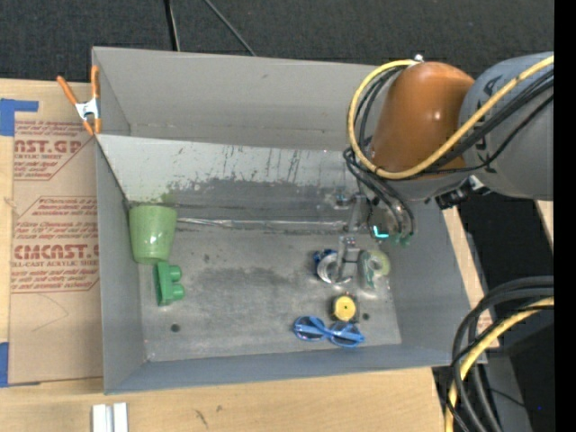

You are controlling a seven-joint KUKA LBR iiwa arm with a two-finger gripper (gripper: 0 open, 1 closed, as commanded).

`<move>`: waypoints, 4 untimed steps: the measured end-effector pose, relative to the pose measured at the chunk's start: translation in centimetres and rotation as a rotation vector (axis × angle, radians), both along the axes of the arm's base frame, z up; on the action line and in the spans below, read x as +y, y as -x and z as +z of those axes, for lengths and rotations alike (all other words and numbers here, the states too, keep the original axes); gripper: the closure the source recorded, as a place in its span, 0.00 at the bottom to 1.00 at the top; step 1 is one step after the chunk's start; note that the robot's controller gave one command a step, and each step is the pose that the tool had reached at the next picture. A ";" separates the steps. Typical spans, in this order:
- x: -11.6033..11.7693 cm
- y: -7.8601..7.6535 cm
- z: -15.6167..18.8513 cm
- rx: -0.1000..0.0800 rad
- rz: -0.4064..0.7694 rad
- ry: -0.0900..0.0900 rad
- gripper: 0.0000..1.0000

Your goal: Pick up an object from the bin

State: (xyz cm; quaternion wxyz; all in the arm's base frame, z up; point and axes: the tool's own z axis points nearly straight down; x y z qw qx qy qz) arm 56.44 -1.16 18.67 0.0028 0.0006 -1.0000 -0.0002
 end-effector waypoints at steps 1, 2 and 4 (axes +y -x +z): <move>-3.4 -1.2 -9.8 0.000 0.088 0.000 0.00; -3.9 -0.4 -5.6 -0.009 0.392 0.000 0.00; -4.7 0.3 -11.3 -0.011 0.303 -0.001 1.00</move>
Offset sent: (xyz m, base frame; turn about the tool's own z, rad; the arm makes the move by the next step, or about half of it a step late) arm 0.0136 -0.0335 -0.0929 -0.0884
